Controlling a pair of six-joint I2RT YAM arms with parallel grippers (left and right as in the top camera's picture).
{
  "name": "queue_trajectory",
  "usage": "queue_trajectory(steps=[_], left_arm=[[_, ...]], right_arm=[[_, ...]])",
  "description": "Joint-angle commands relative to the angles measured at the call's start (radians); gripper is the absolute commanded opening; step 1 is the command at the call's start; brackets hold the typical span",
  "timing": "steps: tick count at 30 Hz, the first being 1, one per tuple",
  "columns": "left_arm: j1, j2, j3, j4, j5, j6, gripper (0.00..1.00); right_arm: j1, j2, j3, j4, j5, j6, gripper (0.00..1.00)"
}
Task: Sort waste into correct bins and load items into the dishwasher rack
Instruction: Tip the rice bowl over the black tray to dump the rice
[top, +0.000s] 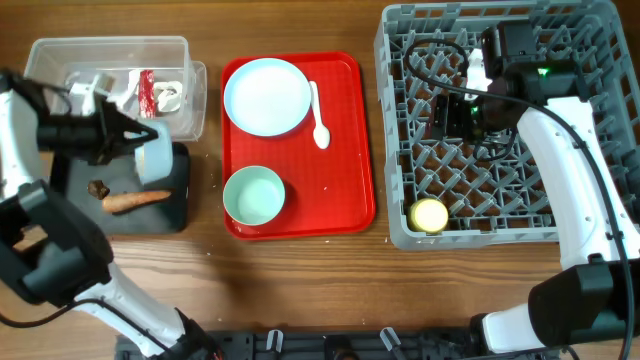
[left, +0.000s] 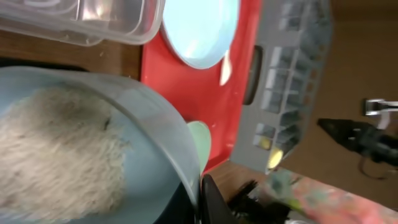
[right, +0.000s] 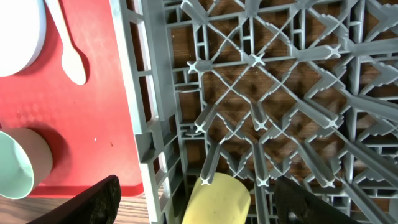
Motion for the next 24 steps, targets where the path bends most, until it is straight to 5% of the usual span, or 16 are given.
queue_trajectory(steps=[1, 10, 24], left_arm=[[0.088, -0.025, -0.101, 0.031, 0.214, 0.169, 0.04], [0.224, -0.025, -0.323, 0.264, 0.396, 0.17, 0.04], [0.332, -0.025, -0.36, 0.05, 0.625, 0.169, 0.04]], right_arm=[[0.001, -0.015, 0.017, -0.006, 0.002, -0.002, 0.8], [0.003, -0.015, 0.017, -0.011, -0.006, -0.002, 0.8], [0.003, -0.015, 0.017, -0.006, -0.006, -0.013, 0.8]])
